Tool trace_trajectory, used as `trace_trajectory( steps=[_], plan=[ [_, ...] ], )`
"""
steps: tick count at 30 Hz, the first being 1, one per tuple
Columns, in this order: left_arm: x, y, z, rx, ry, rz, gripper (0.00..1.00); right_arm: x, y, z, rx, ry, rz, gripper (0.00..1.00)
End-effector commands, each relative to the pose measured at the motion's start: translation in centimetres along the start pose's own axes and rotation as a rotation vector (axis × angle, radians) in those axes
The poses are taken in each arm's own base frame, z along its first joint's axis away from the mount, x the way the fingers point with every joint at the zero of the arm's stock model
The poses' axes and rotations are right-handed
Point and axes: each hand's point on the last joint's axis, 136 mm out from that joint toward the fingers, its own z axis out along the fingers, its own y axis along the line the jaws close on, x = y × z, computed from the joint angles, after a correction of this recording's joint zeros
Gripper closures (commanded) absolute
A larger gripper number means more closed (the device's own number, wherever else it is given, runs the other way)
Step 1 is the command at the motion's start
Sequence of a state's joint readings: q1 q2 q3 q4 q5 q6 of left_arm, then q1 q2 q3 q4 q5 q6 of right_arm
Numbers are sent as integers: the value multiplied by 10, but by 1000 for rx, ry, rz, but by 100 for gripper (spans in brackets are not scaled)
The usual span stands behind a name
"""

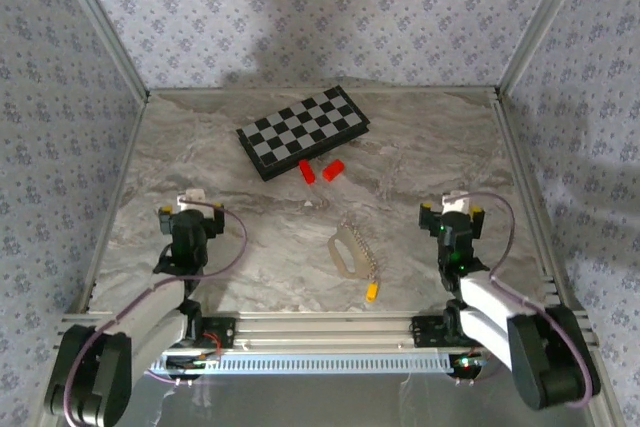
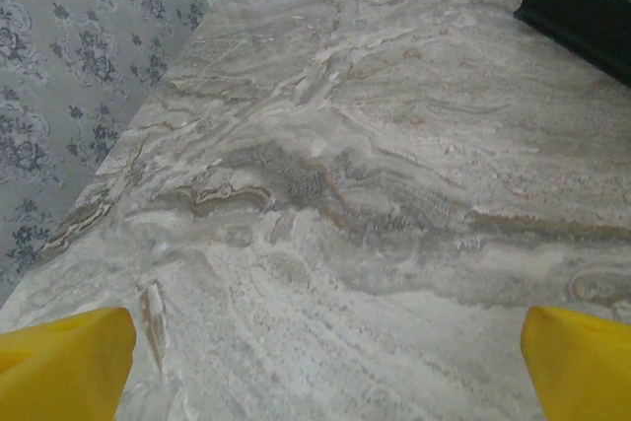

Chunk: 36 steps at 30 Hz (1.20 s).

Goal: Put the keys on the keyring

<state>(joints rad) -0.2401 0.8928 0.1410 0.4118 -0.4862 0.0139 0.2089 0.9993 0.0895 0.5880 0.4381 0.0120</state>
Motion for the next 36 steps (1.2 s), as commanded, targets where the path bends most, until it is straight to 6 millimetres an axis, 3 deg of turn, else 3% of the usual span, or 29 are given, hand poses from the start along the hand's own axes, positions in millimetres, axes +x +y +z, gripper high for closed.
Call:
trace_trajectory(
  steps=[1, 8, 16, 21, 27, 36],
  plan=[
    [-34, -2, 8, 12, -94, -66, 0, -48, 7, 12, -10, -126, 30, 1],
    [-43, -12, 31, 30, -86, -64, 0, -52, 18, 29, -25, -119, 3, 0],
    [-49, -19, 55, 54, -75, -61, 0, -57, 14, 46, 7, -109, -9, 0],
    [-52, -20, 62, 53, -86, -38, 0, -51, -3, 50, 78, -163, 22, 0],
    [-46, -25, 78, 64, -94, -30, 0, -45, 5, 62, 14, -121, 15, 0],
    [-44, -19, 86, 62, -52, -66, 0, -34, 3, 85, -20, -27, 47, 0]
  ],
)
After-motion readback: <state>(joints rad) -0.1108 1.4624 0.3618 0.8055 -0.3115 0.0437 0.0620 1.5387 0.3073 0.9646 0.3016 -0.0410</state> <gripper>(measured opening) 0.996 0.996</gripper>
